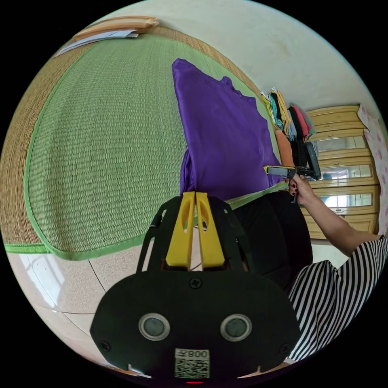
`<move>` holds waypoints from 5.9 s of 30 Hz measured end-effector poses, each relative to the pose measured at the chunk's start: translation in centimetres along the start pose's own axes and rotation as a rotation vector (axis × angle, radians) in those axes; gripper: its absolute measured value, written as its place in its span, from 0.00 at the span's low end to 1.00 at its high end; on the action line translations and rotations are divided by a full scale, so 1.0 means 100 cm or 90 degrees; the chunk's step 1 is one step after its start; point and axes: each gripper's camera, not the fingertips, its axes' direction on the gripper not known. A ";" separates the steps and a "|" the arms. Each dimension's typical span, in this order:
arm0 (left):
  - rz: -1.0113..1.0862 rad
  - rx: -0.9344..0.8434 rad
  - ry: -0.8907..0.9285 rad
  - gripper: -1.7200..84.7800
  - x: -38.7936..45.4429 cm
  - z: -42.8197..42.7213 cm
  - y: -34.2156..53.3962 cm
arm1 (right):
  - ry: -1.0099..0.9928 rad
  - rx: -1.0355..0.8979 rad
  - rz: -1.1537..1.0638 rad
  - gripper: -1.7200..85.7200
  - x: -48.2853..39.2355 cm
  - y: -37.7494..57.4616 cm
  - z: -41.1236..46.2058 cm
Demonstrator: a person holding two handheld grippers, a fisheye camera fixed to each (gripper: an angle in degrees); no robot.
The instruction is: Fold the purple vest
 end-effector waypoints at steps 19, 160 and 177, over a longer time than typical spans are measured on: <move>0.002 0.117 0.047 0.02 0.120 -0.006 0.051 | -0.163 0.288 0.375 0.05 0.297 0.327 -0.087; -0.338 0.345 0.417 0.03 -0.013 0.279 0.061 | -0.098 0.092 -0.261 0.03 -0.258 -0.297 -0.055; -0.241 0.366 0.299 0.02 -0.032 0.257 0.049 | -0.053 0.005 -0.317 0.02 -0.322 -0.296 -0.081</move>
